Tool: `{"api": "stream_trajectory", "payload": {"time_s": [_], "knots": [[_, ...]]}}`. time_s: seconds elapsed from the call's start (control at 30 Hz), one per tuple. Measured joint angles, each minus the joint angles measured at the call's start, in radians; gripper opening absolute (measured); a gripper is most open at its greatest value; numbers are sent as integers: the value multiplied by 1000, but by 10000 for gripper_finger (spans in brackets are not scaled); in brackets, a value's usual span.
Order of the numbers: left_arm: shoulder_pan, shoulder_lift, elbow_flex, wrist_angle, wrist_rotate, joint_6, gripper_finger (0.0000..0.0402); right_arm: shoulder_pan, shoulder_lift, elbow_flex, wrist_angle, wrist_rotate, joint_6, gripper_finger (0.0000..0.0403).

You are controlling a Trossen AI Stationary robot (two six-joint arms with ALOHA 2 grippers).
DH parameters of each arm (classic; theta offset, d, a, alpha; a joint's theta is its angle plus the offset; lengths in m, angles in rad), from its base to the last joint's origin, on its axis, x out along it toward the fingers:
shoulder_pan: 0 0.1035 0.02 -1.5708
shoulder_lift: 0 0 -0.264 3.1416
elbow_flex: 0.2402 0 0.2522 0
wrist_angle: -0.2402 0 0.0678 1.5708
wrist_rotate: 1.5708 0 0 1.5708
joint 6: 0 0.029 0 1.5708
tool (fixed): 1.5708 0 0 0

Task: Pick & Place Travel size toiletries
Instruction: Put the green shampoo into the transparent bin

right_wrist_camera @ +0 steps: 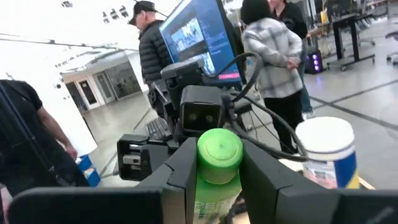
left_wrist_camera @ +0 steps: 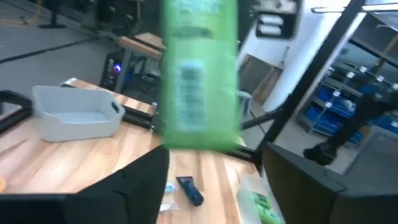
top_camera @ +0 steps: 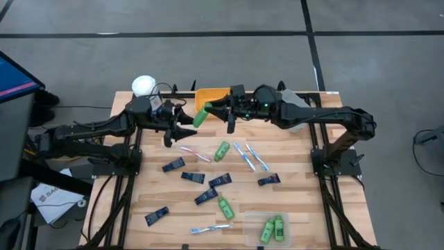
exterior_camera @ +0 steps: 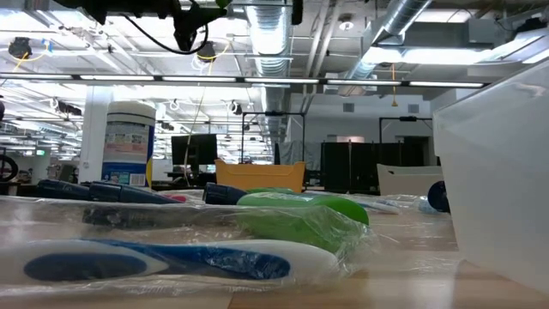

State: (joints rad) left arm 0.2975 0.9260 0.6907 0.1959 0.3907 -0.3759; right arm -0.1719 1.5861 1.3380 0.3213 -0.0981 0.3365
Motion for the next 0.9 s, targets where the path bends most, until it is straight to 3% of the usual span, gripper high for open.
{"api": "stream_trajectory", "payload": {"time_s": [0.2, 0.47, 0.67, 0.9], "knots": [[-19, 0, 0, 2, 17, -3, 290, -1, -76, 0, -213, 10, -9, 82], [-22, -37, 0, -37, 36, -3, 283, 67, -236, 0, -630, 66, 25, 82], [-14, -124, 0, -96, 36, 3, 281, 194, -316, 0, -885, 159, 132, 82], [-10, -206, 0, -135, 34, 2, 281, 401, -322, 0, -1100, 235, 383, 82]]}}
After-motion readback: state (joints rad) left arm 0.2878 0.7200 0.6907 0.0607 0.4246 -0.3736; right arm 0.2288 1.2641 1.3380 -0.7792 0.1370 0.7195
